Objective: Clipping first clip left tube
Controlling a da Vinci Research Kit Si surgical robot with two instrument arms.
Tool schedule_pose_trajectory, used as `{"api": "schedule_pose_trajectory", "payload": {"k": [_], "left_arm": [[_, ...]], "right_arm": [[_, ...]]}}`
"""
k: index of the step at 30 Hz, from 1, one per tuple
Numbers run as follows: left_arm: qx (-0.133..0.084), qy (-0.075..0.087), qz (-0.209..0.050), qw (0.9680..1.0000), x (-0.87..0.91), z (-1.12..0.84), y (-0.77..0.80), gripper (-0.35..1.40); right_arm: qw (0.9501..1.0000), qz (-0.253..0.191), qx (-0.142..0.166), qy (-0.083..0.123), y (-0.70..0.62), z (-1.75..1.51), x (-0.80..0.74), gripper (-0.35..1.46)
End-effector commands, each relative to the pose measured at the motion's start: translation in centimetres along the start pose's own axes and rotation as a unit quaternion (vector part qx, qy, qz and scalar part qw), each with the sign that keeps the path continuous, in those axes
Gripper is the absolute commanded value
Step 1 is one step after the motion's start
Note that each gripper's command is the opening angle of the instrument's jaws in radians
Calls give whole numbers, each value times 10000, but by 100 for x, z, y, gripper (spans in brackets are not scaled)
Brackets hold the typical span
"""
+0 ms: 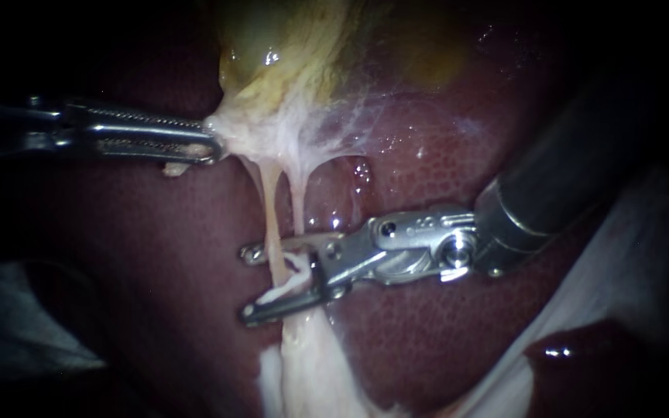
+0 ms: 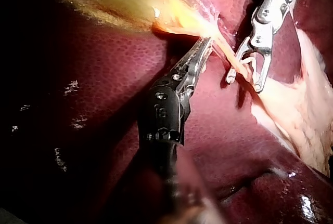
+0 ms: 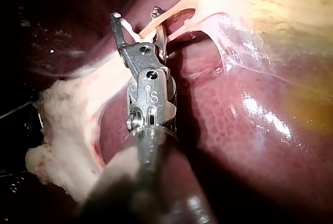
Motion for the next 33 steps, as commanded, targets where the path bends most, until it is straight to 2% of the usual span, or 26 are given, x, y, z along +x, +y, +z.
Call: {"api": "schedule_pose_trajectory", "payload": {"k": [1,5,9,14,18,27,33], "left_arm": [[4,0,-2,10000,-1,1,0,-35],[7,1,-1,10000,-1,1,0,-35],[7,1,-1,10000,-1,1,0,-35],[8,1,0,10000,-1,1,0,-35],[7,1,1,10000,-2,1,0,-35],[5,1,2,10000,-2,1,-1,-35],[4,0,3,10000,-2,0,-1,-35]], "right_arm": [[10000,17,11,11,0,2,0,45],[9999,52,103,87,2,3,-1,45],[9992,54,326,202,2,2,-1,45],[9975,76,609,338,-4,2,0,45],[9961,67,798,358,-10,2,4,44],[9954,30,881,366,-25,5,12,44],[9953,25,895,366,-29,6,14,43]]}}
